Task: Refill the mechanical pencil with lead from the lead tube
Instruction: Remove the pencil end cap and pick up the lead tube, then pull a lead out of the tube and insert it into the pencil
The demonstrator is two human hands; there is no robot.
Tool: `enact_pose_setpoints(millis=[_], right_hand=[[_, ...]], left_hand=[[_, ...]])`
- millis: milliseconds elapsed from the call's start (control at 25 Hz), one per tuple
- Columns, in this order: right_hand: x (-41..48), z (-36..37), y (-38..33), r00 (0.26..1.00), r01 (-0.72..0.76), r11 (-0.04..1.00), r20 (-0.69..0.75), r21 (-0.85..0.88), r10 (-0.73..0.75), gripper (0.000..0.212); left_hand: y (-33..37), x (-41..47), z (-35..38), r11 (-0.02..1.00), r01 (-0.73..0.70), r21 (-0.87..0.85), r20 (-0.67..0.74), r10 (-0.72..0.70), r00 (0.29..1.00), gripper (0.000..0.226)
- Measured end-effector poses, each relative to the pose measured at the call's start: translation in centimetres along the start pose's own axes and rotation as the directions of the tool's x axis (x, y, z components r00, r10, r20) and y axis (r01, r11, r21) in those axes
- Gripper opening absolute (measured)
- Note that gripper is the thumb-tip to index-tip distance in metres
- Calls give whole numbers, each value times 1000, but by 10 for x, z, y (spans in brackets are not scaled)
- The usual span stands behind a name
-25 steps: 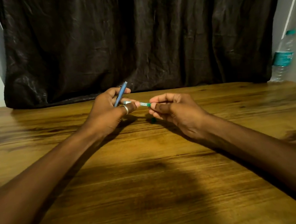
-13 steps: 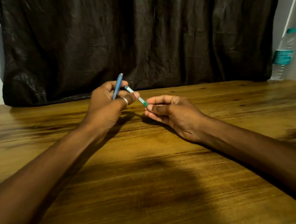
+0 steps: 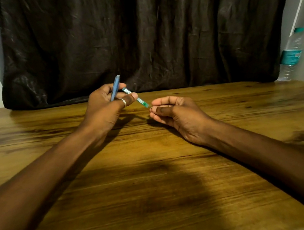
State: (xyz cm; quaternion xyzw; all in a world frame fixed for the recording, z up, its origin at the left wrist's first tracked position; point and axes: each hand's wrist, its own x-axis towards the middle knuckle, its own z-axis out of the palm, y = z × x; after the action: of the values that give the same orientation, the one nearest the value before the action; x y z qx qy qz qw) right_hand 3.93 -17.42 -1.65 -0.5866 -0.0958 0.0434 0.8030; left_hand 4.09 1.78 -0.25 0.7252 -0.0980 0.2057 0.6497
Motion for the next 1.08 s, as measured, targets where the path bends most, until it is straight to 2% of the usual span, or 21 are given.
enact_pose_setpoints(millis=[280, 480, 640, 800, 920, 1080], right_hand=[[2, -5, -9, 993, 69, 992, -89, -106, -79, 16], [0, -8, -16, 976, 120, 987, -170, -108, -138, 20], [-1, -8, -17, 973, 116, 972, -172, -204, -153, 22], [3, -13, -19, 959, 128, 964, -218, -232, -180, 19], [8, -22, -23, 926, 182, 937, -268, -299, -266, 18], [11, -27, -25, 903, 201, 916, -297, -347, -310, 18]], left_hand=[[3, -2, -5, 998, 53, 42, 63, -56, 996, 37], [2, -1, -9, 975, 39, 218, 230, -90, 969, 34], [-1, 2, -10, 946, 1, 325, 339, -117, 933, 31], [-7, 4, -15, 930, 15, 366, 285, -127, 950, 31], [-11, 7, -22, 915, 40, 402, 263, -157, 952, 29], [-15, 9, -23, 877, 25, 479, 319, -201, 926, 26]])
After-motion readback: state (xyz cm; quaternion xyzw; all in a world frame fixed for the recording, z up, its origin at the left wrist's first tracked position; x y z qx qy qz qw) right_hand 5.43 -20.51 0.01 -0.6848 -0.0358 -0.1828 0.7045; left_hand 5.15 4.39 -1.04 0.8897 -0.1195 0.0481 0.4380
